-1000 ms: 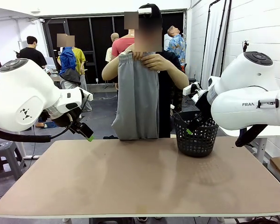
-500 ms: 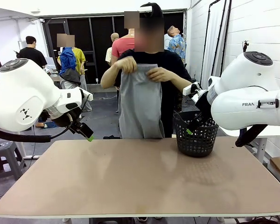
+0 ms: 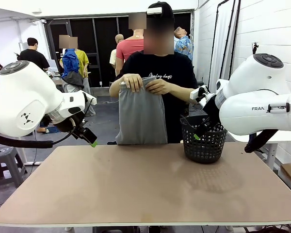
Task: Fold the training pants.
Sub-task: Grab both ends of the Training pants handed by a person.
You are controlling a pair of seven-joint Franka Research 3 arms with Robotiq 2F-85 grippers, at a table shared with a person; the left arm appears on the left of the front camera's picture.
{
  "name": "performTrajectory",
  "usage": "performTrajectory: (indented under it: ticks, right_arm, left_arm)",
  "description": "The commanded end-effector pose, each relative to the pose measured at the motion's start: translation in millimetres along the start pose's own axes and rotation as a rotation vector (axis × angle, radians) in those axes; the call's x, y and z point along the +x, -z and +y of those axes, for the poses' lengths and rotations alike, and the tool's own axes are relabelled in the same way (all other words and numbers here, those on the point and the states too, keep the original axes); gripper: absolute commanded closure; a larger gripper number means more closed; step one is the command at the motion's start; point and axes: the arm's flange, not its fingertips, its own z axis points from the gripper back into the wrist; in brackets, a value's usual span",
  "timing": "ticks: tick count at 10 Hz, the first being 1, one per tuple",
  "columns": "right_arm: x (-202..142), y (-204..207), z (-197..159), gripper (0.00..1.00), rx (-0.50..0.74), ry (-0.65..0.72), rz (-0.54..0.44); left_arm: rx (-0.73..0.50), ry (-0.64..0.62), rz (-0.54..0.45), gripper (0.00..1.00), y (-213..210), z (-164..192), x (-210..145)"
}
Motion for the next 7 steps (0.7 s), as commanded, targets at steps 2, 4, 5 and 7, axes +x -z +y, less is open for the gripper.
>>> performTrajectory:
  ticks: [2, 4, 5, 7]
  right_arm:
    - [0.7, 0.3, -0.7, 0.00, -0.007, 0.003, -0.006]
    - [0.7, 0.3, -0.7, 0.00, -0.007, 0.003, -0.006]
    - [0.7, 0.3, -0.7, 0.00, -0.007, 0.003, -0.006]
    - [0.7, 0.3, -0.7, 0.00, -0.007, 0.003, -0.006]
  left_arm:
    - [-0.002, 0.011, -0.004, 0.00, 2.0, 0.7, -0.4]
    - [-0.002, 0.011, -0.004, 0.00, 2.0, 0.7, -0.4]
    - [-0.002, 0.011, -0.004, 0.00, 2.0, 0.7, -0.4]
    - [-0.002, 0.011, -0.004, 0.00, 2.0, 0.7, -0.4]
